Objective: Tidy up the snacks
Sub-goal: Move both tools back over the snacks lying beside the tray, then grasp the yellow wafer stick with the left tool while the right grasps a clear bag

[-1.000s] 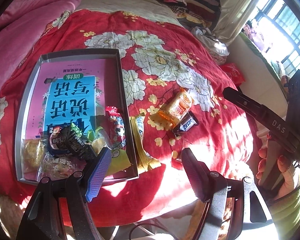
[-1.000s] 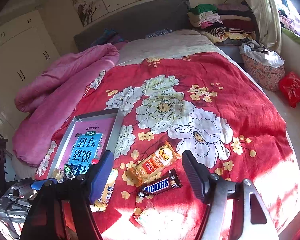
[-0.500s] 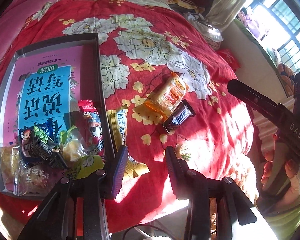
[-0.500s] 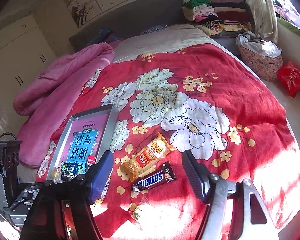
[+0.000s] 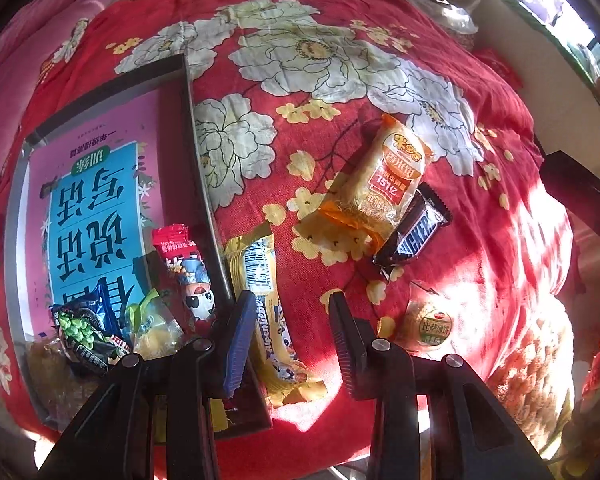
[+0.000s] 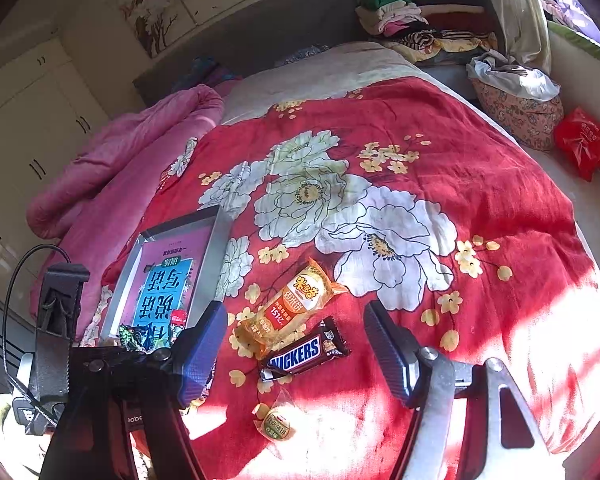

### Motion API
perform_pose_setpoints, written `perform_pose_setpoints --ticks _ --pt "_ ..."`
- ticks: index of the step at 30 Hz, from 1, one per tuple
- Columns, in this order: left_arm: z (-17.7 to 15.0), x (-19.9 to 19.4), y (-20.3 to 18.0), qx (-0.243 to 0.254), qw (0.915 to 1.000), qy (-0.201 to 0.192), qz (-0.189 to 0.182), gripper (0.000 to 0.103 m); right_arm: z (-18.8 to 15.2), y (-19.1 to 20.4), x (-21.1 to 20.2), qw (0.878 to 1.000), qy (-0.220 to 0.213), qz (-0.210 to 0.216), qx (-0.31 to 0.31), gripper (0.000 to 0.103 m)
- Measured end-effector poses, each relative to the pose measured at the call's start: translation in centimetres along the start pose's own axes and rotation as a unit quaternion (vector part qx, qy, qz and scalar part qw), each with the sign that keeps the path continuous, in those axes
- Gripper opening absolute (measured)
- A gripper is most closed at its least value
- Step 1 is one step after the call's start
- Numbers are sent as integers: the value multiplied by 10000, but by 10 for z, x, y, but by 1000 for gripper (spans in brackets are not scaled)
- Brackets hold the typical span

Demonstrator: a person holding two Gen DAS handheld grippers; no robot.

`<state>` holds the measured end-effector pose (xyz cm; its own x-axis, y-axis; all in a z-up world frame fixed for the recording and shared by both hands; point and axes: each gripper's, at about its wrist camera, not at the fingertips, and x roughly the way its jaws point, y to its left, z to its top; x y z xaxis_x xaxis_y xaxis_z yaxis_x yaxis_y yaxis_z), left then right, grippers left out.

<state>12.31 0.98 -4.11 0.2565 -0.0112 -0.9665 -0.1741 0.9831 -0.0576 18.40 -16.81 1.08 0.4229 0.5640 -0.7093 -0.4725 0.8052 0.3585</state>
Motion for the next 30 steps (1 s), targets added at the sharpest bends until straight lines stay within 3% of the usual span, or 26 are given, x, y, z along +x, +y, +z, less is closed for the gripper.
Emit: perform_pose_setpoints --ticks 10,15,16,17,18,20,23,25,30 --pt "14 22 -10 139 9984 216 509 39 -17 -15 5 9994 338 6 10 70" --pt "12 21 -8 -53 9996 44 282 38 -38 -11 18 9969 757 84 -196 70" --pt "10 23 -8 -97 9997 48 210 33 -42 -8 21 9961 846 86 -252 70" --pt "8 25 -7 -139 9998 71 81 19 -48 -5 25 9952 931 121 -281 70" --pt "6 29 -6 -196 9996 163 -104 13 -52 -2 28 9943 1008 172 -288 70" --pt "-2 38 -4 -297 9987 326 -249 12 -61 3 36 9926 1164 198 -296 70" --pt "-9 34 -3 -267 9988 110 -401 12 -70 11 45 9896 1370 211 -383 70" --pt "-10 23 1 -382 9964 -44 -758 12 -73 14 47 9887 1413 221 -438 70" --pt "-5 -7 5 -283 9971 -294 -643 15 -71 11 46 9897 1373 206 -357 70"
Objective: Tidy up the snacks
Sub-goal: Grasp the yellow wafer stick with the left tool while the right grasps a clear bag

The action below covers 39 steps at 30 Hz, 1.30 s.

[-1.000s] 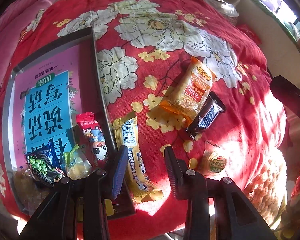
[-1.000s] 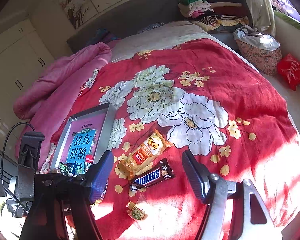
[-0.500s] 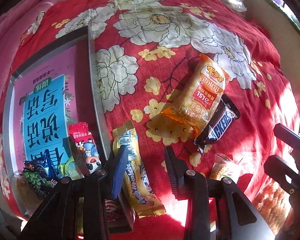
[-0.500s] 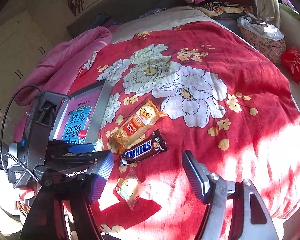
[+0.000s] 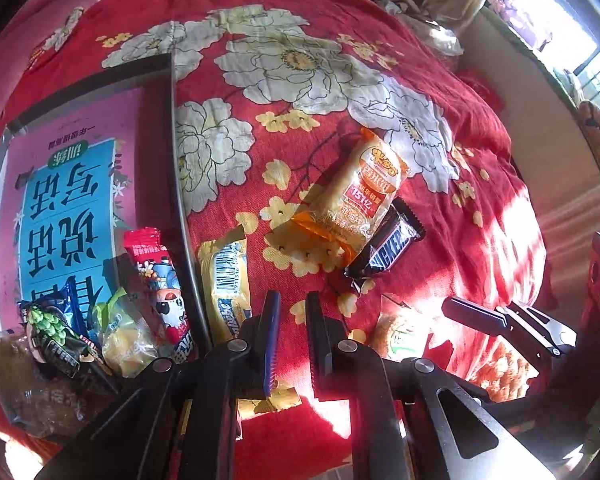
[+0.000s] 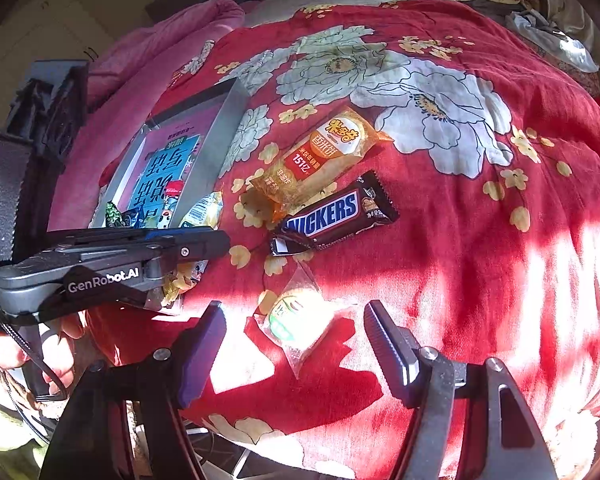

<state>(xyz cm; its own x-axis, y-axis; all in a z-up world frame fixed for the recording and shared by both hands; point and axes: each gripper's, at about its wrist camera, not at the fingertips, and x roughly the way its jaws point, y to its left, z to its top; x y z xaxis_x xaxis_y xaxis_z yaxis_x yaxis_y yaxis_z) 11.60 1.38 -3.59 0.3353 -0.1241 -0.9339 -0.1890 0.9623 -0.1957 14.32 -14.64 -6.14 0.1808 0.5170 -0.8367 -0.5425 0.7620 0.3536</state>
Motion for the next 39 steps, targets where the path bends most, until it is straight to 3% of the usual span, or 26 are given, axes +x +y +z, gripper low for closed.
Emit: perform_pose_setpoints --ticks 5,9,16,22,26,29,30,33,39 --pt "16 4 9 221 9985 321 386 31 0 -4 -2 9999 -51 73 108 70" --pt "21 18 1 669 9935 600 698 33 0 -6 -3 9997 -90 151 160 70" --pt "30 44 -20 1469 9726 1048 1468 33 -2 -8 -4 9995 -99 235 188 70" --pt "35 62 -34 2061 9479 1539 1881 33 -6 -6 8 9996 69 215 181 70" --pt "34 71 -43 2272 9376 1706 2005 37 -8 -3 20 9997 192 67 115 70" --pt "35 76 -48 2292 9370 1764 1959 41 -9 1 26 9997 188 -147 -112 66" --pt "36 78 -49 2257 9385 1757 1934 41 -10 3 27 9993 174 -246 -221 61" --pt "39 80 -53 2137 9454 1699 1780 40 -11 5 26 9985 73 -366 -404 47" --pt "37 68 -47 1815 9635 1535 1230 41 -9 -10 17 9995 -74 -282 -154 44"
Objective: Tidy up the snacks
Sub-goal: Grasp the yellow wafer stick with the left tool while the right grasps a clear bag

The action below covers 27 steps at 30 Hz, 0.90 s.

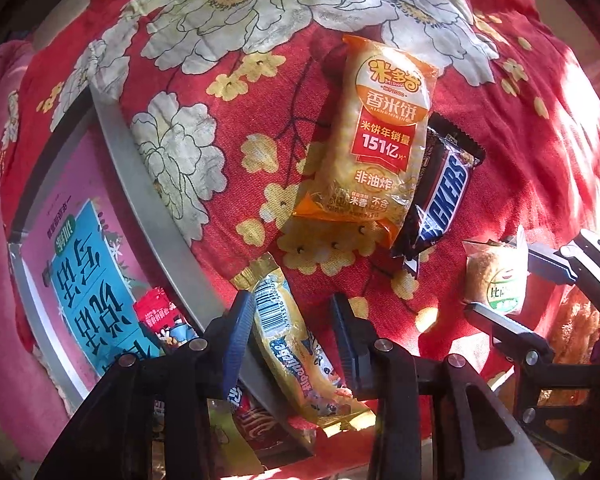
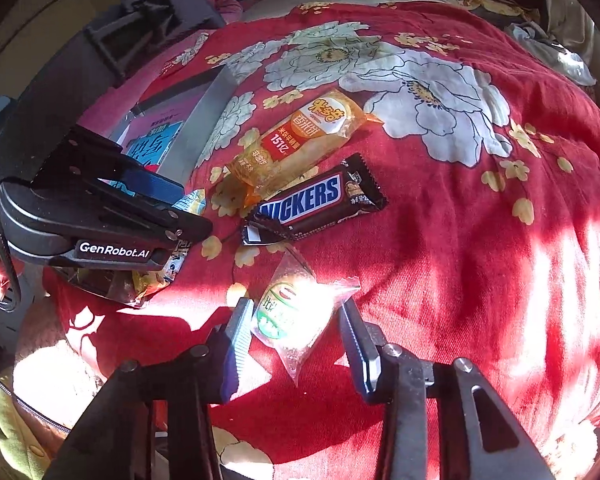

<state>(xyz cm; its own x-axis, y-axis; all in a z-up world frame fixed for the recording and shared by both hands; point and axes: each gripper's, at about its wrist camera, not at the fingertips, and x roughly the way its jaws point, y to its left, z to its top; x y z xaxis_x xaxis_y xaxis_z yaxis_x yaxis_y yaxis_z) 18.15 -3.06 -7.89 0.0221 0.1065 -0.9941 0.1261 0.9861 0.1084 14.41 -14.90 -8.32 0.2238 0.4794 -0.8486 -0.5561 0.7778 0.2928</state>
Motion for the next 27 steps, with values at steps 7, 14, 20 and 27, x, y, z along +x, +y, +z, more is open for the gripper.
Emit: perform_pose_setpoints --ticks 7,14,20,27 --pt "-19 3 -29 140 9979 -141 -623 36 1 -7 -3 9999 -37 59 146 43" --pt "-31 -37 -32 -82 9925 -801 -917 36 0 -9 -3 9998 -32 103 188 44" --pt "-46 -59 -22 -408 9915 -755 -978 37 -1 -9 -3 9997 -26 137 195 44" --pt "-60 -43 -18 -581 9930 -406 -946 42 0 -9 -1 9997 -15 162 204 44"
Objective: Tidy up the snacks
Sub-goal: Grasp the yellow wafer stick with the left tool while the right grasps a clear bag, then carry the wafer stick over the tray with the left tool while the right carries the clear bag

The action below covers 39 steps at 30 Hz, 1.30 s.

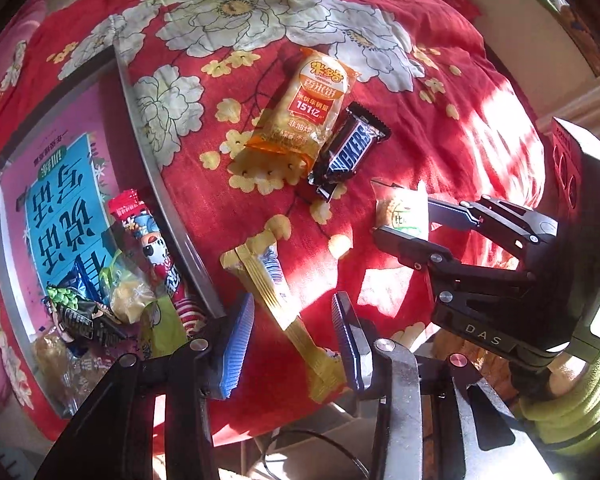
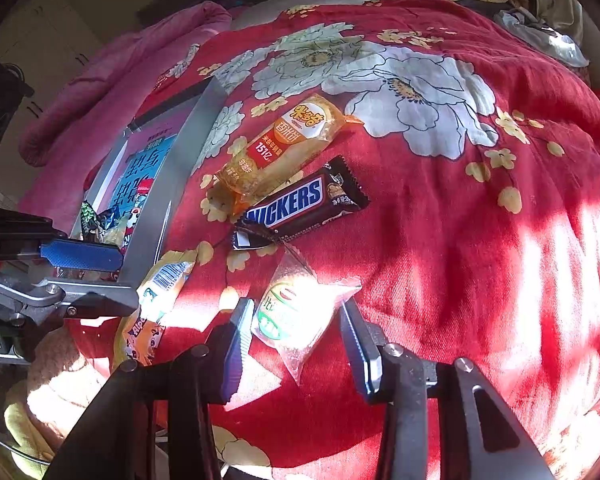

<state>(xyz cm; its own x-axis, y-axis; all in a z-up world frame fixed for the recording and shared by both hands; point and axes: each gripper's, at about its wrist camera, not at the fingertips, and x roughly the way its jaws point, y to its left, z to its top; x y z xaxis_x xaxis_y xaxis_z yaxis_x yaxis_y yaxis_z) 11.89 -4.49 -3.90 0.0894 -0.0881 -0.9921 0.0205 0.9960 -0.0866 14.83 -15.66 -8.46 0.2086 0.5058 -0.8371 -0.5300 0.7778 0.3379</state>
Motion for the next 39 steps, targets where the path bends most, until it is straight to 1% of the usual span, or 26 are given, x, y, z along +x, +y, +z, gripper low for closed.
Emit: perform_pose_setpoints --ticks 1,5,9,12,16,18,20,24,28,29,39 --pt "1 5 -2 -9 10000 49 75 42 0 0 0 10000 1 -2 -5 44" --pt "6 20 -5 -165 9995 216 185 42 0 0 -1 10000 -4 10 -11 44" --pt "11 32 -5 -372 9983 301 341 42 -1 0 0 10000 -3 16 -19 44" --pt "13 42 1 -697 9966 302 315 42 -1 0 1 10000 8 19 -42 44" --pt "9 51 6 -949 9952 216 121 41 -3 -3 1 9999 -21 98 -17 43" --pt "6 53 8 -980 9951 130 91 35 -3 -4 -1 9999 -56 141 27 43" --pt "4 53 11 -1045 9945 69 -18 27 -3 -4 -4 9998 -114 170 19 42" --pt "-4 46 26 -1161 9928 -112 -273 21 0 0 -12 9995 -235 214 7 42" --pt "-9 33 37 -1182 9917 -293 -421 17 3 2 -17 9993 -309 215 7 42" --pt "-13 28 48 -1195 9912 -343 -452 16 3 3 -19 9992 -327 211 -1 42" --pt "-25 -20 67 -1245 9874 -812 -535 14 13 11 -39 9982 -575 146 -51 42"
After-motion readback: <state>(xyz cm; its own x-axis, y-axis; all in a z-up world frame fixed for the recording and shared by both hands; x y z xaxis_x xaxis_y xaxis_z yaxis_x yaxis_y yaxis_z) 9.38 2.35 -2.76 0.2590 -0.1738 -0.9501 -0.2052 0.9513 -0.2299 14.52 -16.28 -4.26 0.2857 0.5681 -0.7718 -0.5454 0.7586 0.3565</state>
